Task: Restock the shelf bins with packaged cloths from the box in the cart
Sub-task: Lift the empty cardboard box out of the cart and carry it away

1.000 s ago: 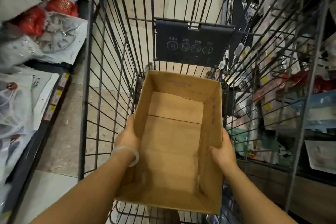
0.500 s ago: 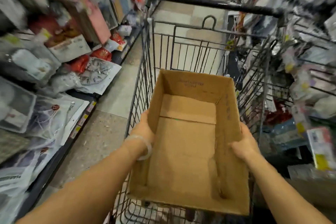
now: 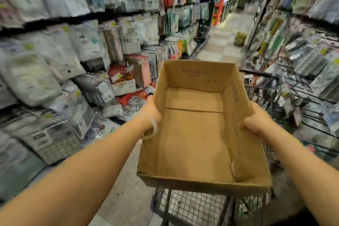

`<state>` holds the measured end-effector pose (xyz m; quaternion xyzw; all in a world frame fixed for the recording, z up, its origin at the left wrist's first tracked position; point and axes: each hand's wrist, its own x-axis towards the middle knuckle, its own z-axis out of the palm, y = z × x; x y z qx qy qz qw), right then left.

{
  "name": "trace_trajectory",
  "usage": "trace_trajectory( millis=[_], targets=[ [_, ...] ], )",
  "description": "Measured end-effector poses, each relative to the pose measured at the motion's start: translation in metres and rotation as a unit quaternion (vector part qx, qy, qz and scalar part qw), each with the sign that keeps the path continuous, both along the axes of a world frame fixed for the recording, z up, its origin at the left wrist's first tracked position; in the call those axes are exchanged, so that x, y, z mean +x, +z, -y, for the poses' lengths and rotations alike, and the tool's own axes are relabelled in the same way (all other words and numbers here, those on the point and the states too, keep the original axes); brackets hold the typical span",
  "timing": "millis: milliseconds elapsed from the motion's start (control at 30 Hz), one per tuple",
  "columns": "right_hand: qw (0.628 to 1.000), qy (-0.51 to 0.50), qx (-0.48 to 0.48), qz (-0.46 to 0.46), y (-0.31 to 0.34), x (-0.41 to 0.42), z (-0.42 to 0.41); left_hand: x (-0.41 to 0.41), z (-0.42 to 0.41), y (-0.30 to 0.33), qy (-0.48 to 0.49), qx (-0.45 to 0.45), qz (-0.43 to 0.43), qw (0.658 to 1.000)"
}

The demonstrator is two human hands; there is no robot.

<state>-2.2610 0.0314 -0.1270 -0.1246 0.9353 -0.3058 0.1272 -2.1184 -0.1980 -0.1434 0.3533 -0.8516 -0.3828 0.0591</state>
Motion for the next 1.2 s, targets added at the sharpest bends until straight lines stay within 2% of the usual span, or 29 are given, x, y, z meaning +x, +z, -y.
trace_trajectory(
  millis=[133, 267, 400, 500, 633, 833, 900, 1000, 1100, 1200],
  targets=[
    [0.997, 0.077, -0.031, -0.003, 0.019, 0.071, 0.042, 0.093, 0.022, 0.024, 0.058, -0.028, 0.004, 0.998],
    [0.983, 0.179, -0.049, 0.014, 0.015, 0.151, 0.096, 0.203, 0.051, 0.012, 0.162, -0.039, 0.028, 0.986],
    [0.956, 0.283, -0.054, 0.046, -0.007, 0.239, 0.158, 0.332, 0.064, -0.009, 0.268, -0.024, 0.045, 0.962],
    [0.927, 0.370, -0.041, 0.051, -0.025, 0.313, 0.204, 0.433, 0.051, -0.022, 0.363, -0.012, 0.057, 0.930],
    [0.866, 0.499, -0.003, 0.048, -0.041, 0.424, 0.254, 0.555, 0.020, -0.031, 0.502, 0.015, 0.052, 0.863],
    [0.731, 0.681, 0.008, 0.046, -0.054, 0.600, 0.295, 0.708, -0.056, -0.045, 0.674, 0.026, 0.063, 0.735],
    [0.679, 0.733, 0.009, 0.041, -0.058, 0.657, 0.299, 0.745, -0.082, -0.048, 0.722, 0.022, 0.029, 0.691],
    [0.610, 0.791, 0.023, 0.039, -0.064, 0.739, 0.303, 0.789, -0.123, -0.049, 0.797, 0.023, -0.015, 0.604],
    [0.555, 0.829, 0.048, 0.044, -0.066, 0.815, 0.302, 0.828, -0.154, -0.048, 0.849, 0.035, 0.006, 0.528],
    [0.497, 0.865, 0.062, 0.034, -0.065, 0.884, 0.300, 0.866, -0.174, -0.044, 0.877, 0.031, 0.018, 0.480]
  ],
)
